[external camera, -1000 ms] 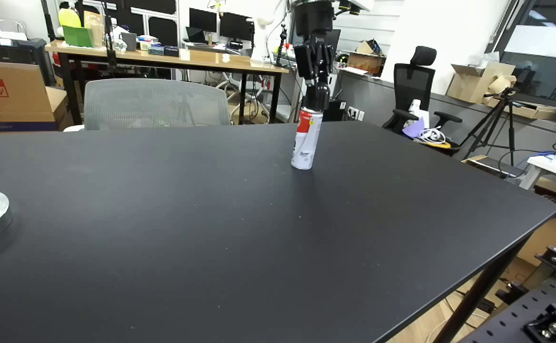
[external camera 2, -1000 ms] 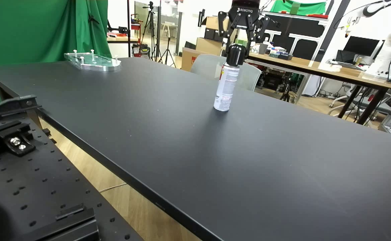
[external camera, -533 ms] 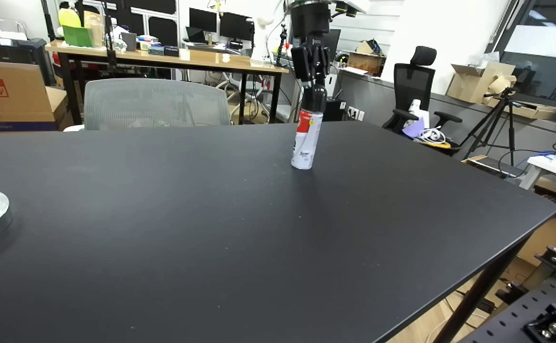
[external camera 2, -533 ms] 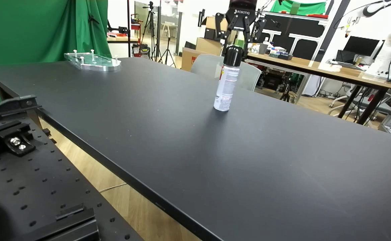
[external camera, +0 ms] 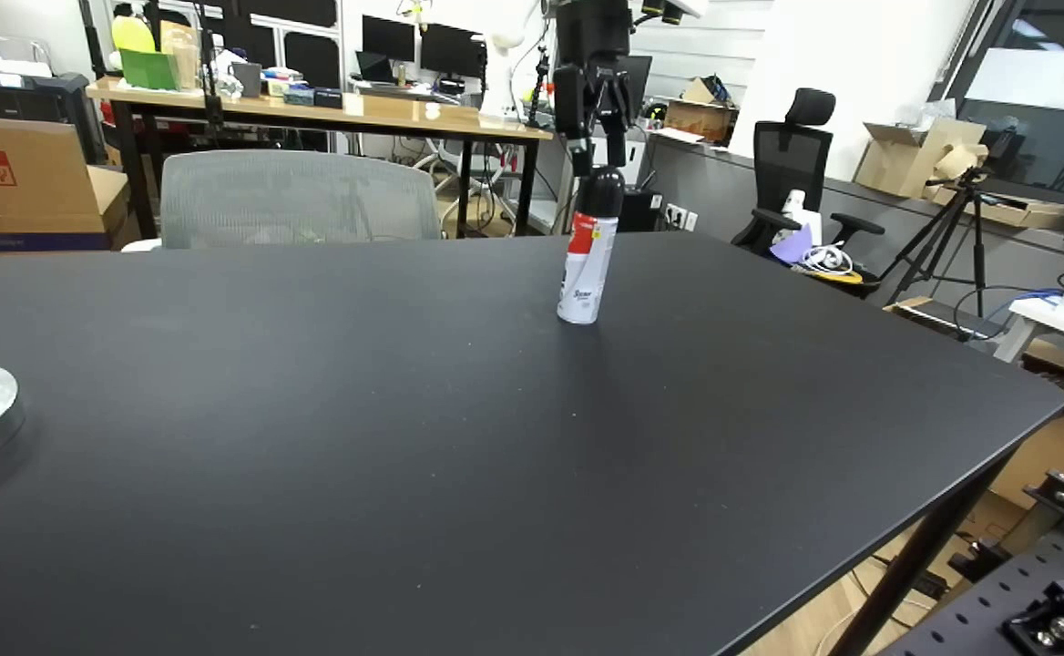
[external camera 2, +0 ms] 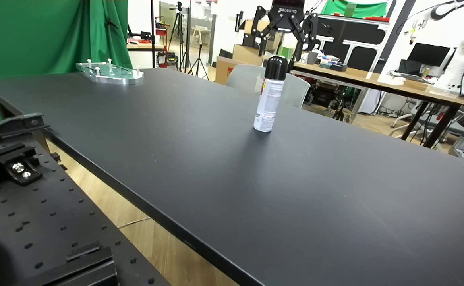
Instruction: Place the black lid on top of the white spray can
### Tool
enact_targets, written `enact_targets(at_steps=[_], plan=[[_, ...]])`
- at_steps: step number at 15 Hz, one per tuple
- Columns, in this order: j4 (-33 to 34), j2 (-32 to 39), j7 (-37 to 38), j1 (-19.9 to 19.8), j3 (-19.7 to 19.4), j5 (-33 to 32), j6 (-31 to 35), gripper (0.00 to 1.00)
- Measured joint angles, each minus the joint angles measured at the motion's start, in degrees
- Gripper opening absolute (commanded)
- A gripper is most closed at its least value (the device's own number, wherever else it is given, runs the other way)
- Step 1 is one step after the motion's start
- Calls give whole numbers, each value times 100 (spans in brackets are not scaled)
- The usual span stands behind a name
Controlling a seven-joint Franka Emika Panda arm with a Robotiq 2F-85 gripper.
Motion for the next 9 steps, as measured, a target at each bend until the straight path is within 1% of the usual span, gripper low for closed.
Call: enact_targets(at_steps=[3,6,9], plan=[[-27,-132,-6,8,35,-1,-1,100],[-133,-335,-58,7,49,65,-229,100],[-210,-428,-95,4,49,117,-265,100]])
